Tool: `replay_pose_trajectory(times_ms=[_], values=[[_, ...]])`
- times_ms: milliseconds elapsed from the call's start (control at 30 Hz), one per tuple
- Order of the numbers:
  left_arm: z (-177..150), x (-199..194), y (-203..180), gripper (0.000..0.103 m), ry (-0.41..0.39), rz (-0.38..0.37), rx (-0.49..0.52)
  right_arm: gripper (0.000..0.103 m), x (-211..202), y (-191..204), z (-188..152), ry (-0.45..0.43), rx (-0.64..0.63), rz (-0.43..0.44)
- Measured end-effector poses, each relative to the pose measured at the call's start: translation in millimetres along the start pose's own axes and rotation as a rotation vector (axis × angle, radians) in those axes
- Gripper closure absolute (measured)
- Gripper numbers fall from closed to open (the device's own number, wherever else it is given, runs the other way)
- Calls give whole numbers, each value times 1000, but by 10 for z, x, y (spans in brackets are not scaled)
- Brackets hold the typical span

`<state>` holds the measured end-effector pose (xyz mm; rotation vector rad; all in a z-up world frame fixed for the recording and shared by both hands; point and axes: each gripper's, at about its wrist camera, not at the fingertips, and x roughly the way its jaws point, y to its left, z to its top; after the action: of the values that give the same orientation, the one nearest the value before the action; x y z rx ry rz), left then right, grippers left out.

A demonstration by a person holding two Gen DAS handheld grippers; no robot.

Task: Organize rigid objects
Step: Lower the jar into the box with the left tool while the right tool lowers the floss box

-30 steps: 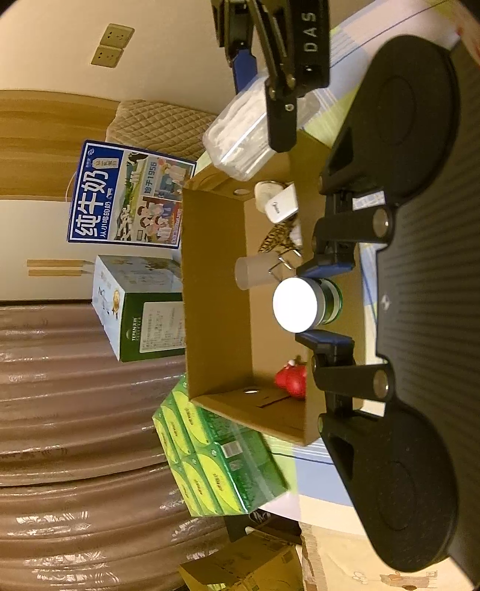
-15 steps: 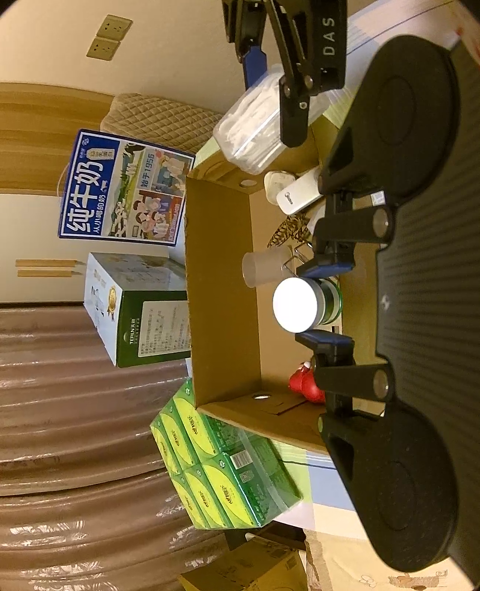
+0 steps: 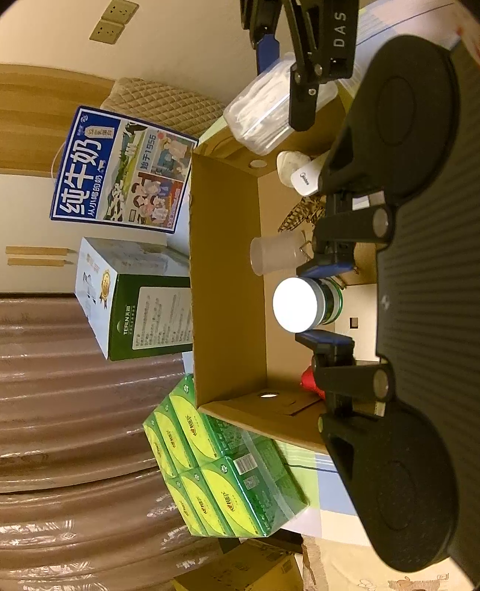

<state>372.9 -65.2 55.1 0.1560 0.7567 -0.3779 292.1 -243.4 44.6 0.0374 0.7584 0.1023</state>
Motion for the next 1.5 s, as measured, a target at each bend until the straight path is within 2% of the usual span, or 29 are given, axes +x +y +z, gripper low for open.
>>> replay_pose_trajectory(times_ms=[367, 1367, 1467, 1500], values=[[-14, 188, -2, 78, 23, 2, -4, 49, 130, -56, 19, 14, 13, -4], [18, 361, -13, 78, 35, 1, 4, 49, 256, -47, 35, 18, 7, -3], [23, 391, 1, 77, 32, 0, -11, 49, 258, -48, 34, 17, 7, -1], [29, 397, 10, 74, 23, 2, -21, 49, 269, -53, 33, 18, 7, 0]])
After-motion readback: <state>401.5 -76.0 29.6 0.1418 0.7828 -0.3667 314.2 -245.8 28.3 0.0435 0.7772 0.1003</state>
